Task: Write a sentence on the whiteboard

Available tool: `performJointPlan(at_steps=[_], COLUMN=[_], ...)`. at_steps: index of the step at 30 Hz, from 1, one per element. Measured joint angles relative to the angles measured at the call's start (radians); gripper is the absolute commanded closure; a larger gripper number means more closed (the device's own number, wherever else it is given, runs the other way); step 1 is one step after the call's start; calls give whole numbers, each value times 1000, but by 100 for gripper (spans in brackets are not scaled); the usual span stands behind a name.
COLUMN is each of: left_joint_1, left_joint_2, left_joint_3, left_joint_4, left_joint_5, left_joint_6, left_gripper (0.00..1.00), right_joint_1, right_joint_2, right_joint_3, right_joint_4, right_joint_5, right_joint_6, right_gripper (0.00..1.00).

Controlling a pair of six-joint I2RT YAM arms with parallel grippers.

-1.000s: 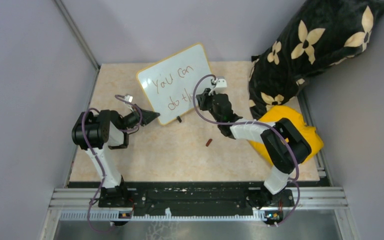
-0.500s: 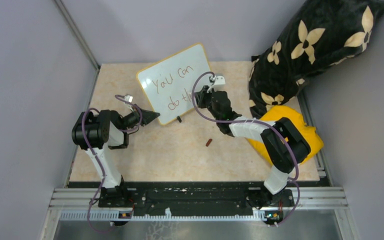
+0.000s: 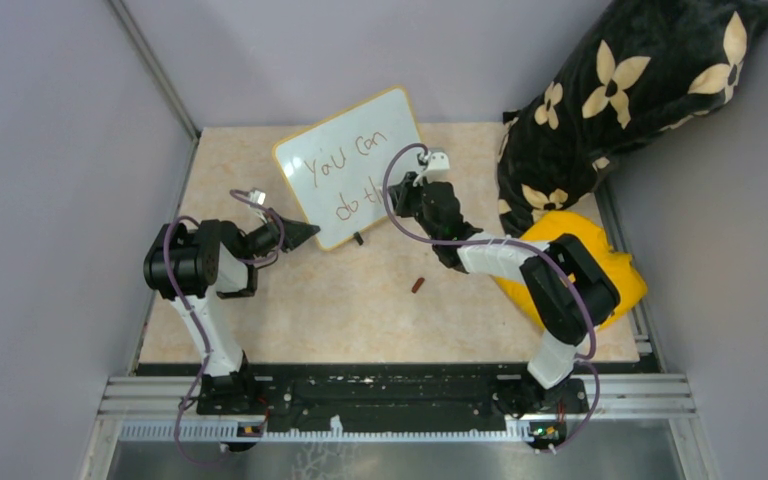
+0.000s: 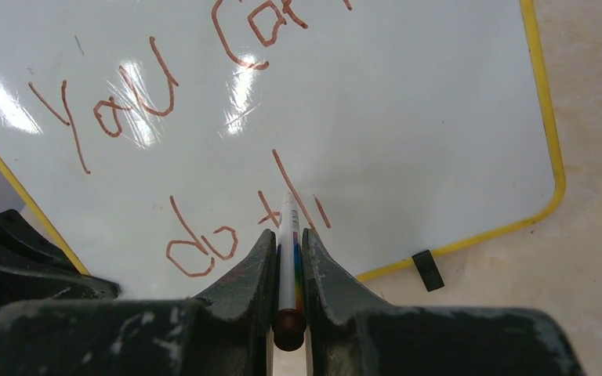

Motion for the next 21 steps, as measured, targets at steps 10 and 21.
performJointPlan(at_steps=[10,21], left_joint_1=[0,0], left_joint_2=[0,0], left_joint_3=[0,0], left_joint_4=[-1,0], left_joint_5=[-1,0], left_joint_6=[0,0], left_gripper=[100,100], right_joint_1=[0,-1], right_joint_2=[31,31], right_joint_3=[6,13], right_joint_4=[-6,-12], right_joint_5=[2,21], right_joint_6=[0,0], right_gripper=[100,100])
